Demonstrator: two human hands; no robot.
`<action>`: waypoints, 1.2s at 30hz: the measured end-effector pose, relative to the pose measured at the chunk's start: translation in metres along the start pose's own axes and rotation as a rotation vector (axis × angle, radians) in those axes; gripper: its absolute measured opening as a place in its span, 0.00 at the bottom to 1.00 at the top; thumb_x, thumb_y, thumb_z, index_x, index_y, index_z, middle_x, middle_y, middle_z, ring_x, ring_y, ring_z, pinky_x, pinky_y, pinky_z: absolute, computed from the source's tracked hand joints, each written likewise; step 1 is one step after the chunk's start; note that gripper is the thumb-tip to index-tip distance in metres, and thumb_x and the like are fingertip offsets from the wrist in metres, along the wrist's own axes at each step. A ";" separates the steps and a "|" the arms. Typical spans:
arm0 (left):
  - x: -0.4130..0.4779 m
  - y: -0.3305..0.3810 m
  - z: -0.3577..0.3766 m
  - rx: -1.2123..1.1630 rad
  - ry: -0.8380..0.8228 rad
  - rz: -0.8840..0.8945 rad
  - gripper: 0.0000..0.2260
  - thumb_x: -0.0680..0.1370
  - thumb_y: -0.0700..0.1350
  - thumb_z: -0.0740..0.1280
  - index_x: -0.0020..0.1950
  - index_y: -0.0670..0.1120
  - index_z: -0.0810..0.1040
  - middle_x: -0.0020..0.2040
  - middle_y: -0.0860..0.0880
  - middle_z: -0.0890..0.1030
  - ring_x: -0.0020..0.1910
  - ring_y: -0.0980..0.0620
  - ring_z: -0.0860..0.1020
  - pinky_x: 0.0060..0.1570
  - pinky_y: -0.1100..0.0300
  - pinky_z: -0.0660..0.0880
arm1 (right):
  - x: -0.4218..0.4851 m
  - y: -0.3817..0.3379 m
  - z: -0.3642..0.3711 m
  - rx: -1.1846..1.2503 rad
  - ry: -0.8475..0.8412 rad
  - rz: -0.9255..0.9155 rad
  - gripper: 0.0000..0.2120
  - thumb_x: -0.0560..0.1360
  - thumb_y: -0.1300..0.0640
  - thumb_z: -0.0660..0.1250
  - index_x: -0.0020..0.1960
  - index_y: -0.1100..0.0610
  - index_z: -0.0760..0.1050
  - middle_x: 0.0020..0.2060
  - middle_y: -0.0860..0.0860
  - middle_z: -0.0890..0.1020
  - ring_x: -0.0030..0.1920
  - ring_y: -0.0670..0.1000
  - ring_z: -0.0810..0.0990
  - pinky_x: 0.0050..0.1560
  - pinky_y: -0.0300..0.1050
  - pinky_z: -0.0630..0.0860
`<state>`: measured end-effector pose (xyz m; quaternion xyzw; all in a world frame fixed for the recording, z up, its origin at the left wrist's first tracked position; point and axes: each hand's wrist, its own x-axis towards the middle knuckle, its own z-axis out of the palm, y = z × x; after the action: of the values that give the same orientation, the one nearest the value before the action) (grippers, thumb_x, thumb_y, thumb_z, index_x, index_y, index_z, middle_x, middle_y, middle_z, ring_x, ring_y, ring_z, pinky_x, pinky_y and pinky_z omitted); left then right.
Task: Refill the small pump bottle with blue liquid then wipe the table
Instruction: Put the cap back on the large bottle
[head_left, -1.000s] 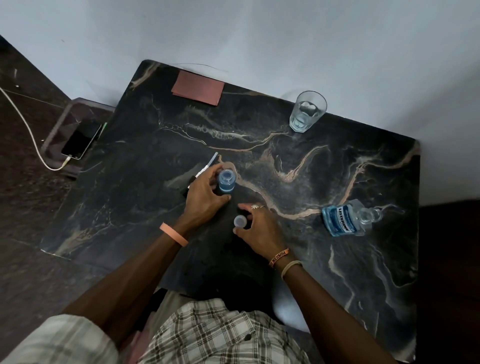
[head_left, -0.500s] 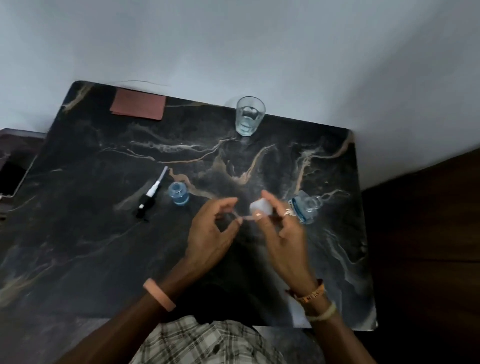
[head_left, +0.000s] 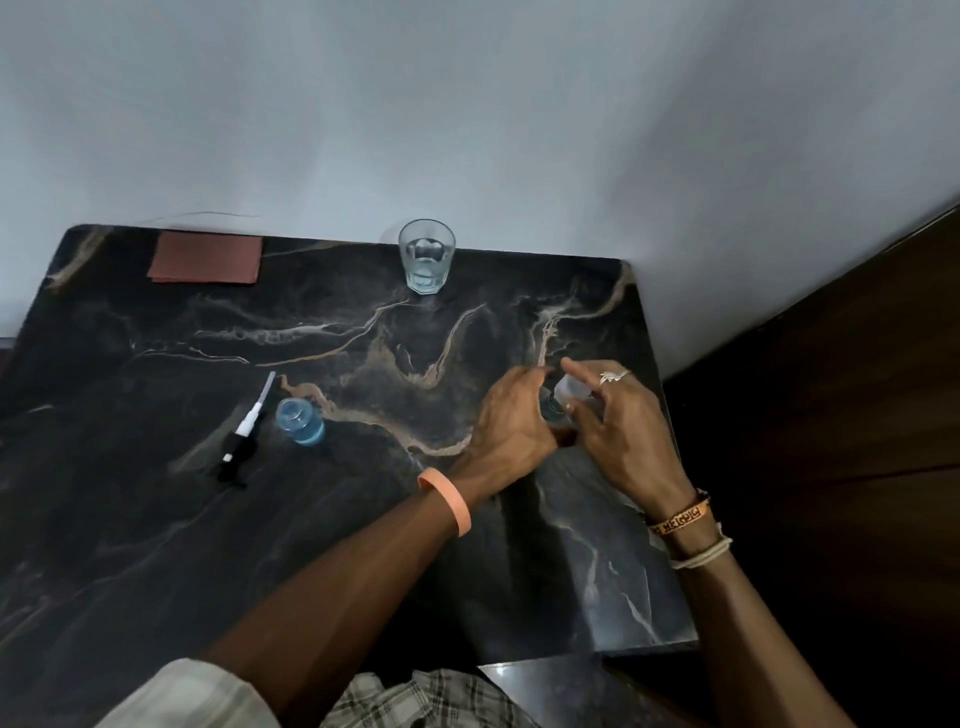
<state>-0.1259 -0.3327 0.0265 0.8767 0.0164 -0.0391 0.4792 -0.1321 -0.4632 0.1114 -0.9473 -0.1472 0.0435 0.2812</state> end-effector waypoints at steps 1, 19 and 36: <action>-0.001 -0.003 0.001 -0.012 0.022 -0.011 0.32 0.63 0.62 0.76 0.63 0.52 0.75 0.57 0.54 0.77 0.55 0.54 0.77 0.52 0.63 0.75 | 0.001 0.000 0.002 -0.018 -0.024 -0.004 0.19 0.79 0.59 0.65 0.70 0.55 0.73 0.63 0.53 0.77 0.62 0.51 0.76 0.65 0.47 0.73; -0.012 -0.009 0.003 -0.160 0.068 0.213 0.16 0.74 0.55 0.69 0.62 0.55 0.78 0.60 0.60 0.79 0.55 0.64 0.79 0.54 0.65 0.78 | 0.001 0.010 0.011 -0.209 -0.036 -0.123 0.12 0.81 0.51 0.63 0.63 0.52 0.76 0.57 0.49 0.78 0.55 0.47 0.76 0.56 0.34 0.72; -0.011 -0.017 0.006 -0.149 0.071 0.201 0.20 0.74 0.48 0.71 0.66 0.53 0.77 0.67 0.56 0.77 0.63 0.65 0.74 0.64 0.66 0.73 | -0.005 0.004 0.021 -0.043 0.018 -0.028 0.19 0.80 0.56 0.66 0.70 0.54 0.73 0.66 0.49 0.75 0.65 0.46 0.73 0.68 0.41 0.69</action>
<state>-0.1380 -0.3282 0.0098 0.8368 -0.0516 0.0414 0.5435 -0.1393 -0.4568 0.0922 -0.9514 -0.1586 0.0279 0.2624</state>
